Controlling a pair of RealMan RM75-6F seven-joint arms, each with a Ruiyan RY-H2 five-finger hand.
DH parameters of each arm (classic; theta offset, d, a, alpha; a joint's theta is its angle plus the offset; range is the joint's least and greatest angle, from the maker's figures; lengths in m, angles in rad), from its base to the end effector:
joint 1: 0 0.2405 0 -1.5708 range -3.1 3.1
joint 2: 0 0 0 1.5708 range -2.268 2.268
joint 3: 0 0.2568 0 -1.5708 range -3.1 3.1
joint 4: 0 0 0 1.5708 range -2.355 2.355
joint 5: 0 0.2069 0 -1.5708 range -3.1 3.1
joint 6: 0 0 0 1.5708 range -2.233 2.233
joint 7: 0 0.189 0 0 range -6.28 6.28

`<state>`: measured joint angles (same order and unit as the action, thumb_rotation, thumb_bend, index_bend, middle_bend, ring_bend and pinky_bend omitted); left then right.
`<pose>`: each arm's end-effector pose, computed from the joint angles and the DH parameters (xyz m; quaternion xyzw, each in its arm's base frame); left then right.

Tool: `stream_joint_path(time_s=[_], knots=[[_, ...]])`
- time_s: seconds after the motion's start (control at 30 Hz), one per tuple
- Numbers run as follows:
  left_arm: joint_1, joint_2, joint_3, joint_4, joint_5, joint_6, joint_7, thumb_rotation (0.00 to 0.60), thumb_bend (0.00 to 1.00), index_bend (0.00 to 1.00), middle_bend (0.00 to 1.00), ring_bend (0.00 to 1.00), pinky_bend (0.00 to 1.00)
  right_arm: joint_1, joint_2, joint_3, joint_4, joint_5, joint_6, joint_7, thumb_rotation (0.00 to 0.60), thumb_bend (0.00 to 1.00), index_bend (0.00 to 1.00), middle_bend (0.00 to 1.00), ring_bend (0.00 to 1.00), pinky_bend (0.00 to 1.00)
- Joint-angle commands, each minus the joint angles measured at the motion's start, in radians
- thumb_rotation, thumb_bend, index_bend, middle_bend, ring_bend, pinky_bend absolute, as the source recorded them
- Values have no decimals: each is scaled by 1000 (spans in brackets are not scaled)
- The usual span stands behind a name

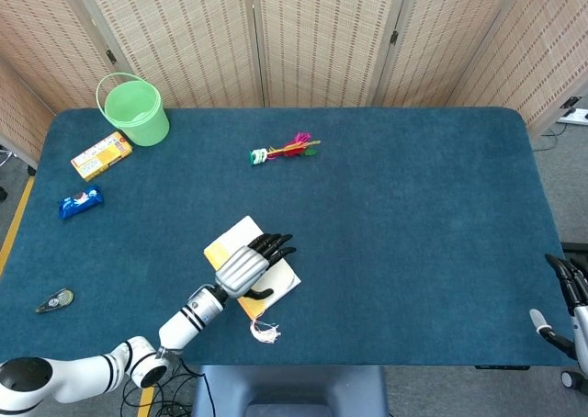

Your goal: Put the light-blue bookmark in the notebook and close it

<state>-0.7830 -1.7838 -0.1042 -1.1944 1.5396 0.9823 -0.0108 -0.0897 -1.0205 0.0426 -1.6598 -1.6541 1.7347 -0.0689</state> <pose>-0.0886 0.3509 -0.1032 -0.7904 -0.3215 -0.4436 0.2741 -0.2953 -0.1673 0.2171 0.5810 -0.2998 0.4001 0.6422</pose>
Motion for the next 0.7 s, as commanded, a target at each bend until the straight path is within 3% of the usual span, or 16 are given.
stream_joint_path(time_s=[0.03, 0.27, 0.37, 0.53, 0.7], knots=[[6, 14, -19, -23, -16, 27, 14, 600, 260, 131, 0, 0, 126, -4, 3, 0, 1, 2, 5, 3, 600, 172, 134, 199, 154, 242], [59, 175, -48, -183, -95, 58, 99, 600, 260, 131, 0, 0, 126, -6, 13, -2, 5, 7, 0, 6, 600, 177, 136, 199, 154, 242], [104, 269, -49, -278, -155, 77, 156, 600, 260, 131, 0, 0, 126, -4, 14, -2, 10, 12, -9, 9, 600, 253, 162, 199, 155, 242], [198, 403, -33, -417, -230, 148, 195, 600, 260, 132, 0, 0, 126, 9, 13, -7, 29, 11, -37, 27, 600, 290, 168, 205, 155, 242], [295, 482, 7, -445, -225, 243, 159, 600, 260, 139, 0, 0, 126, 22, 12, -11, 45, 8, -62, 44, 600, 292, 168, 212, 154, 241]])
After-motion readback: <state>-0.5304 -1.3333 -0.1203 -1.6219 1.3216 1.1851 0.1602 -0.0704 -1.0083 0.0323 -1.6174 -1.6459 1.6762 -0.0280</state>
